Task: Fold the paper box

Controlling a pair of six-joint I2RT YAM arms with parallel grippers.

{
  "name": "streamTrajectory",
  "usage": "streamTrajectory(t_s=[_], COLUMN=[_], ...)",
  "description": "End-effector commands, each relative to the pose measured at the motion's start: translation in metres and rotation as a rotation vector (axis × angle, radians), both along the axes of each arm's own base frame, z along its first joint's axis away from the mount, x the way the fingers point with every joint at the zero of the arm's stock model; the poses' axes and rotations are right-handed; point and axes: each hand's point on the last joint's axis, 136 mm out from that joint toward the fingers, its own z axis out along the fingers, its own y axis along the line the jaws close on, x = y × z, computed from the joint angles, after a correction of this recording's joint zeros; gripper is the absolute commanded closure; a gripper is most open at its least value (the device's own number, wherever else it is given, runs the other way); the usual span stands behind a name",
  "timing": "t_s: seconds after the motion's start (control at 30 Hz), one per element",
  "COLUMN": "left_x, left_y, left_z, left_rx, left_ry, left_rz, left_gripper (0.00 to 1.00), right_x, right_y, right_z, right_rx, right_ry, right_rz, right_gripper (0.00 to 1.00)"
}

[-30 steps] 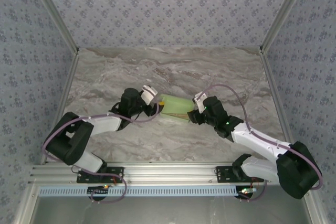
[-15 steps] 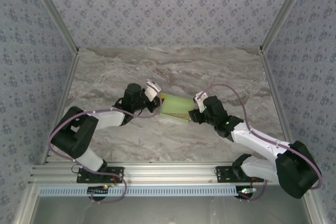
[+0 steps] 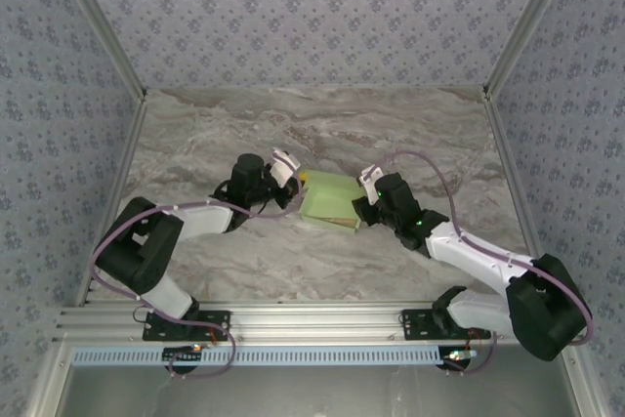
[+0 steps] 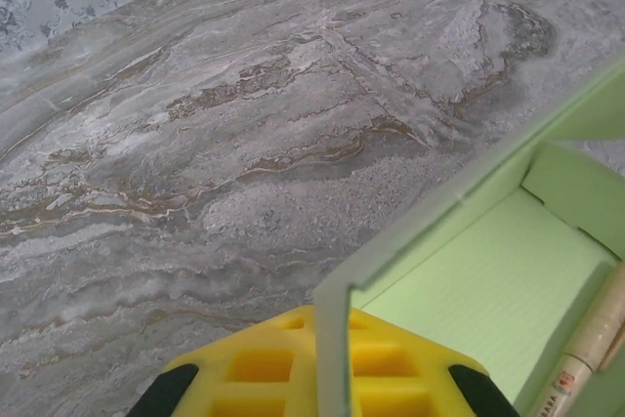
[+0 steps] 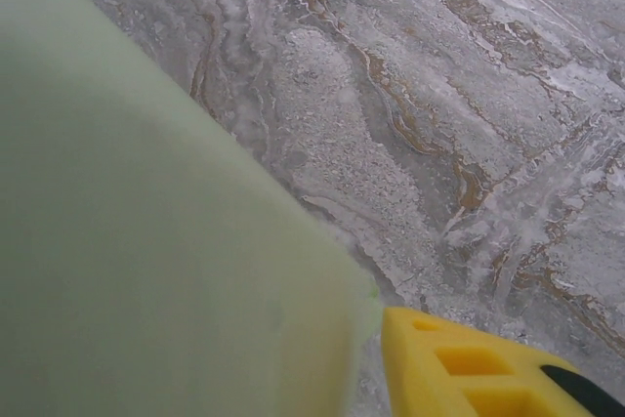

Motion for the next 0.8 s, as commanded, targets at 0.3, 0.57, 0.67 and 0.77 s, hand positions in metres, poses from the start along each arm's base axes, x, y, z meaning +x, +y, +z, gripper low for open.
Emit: streamTrajectory(t_s=[0.3, 0.57, 0.67, 0.77], left_x=[0.013, 0.022, 0.023, 0.023], left_y=[0.001, 0.007, 0.007, 0.007], left_z=[0.012, 0.015, 0.017, 0.020], left_rx=[0.047, 0.111, 0.108, 0.085], left_ry=[-0.030, -0.020, 0.000, 0.023], left_rz=[0.129, 0.318, 0.401, 0.486], left_gripper=[1.00, 1.00, 1.00, 1.00], right_x=[0.015, 0.028, 0.034, 0.041], right_y=[0.003, -0.002, -0.006, -0.012], right_z=[0.013, 0.017, 0.017, 0.016], right_rx=[-0.003, -0.005, -0.010, -0.025], right_ry=[-0.043, -0.090, -0.090, -0.093], right_rz=[-0.059, -0.154, -0.214, -0.311], right_gripper=[0.76, 0.85, 0.90, 0.93])
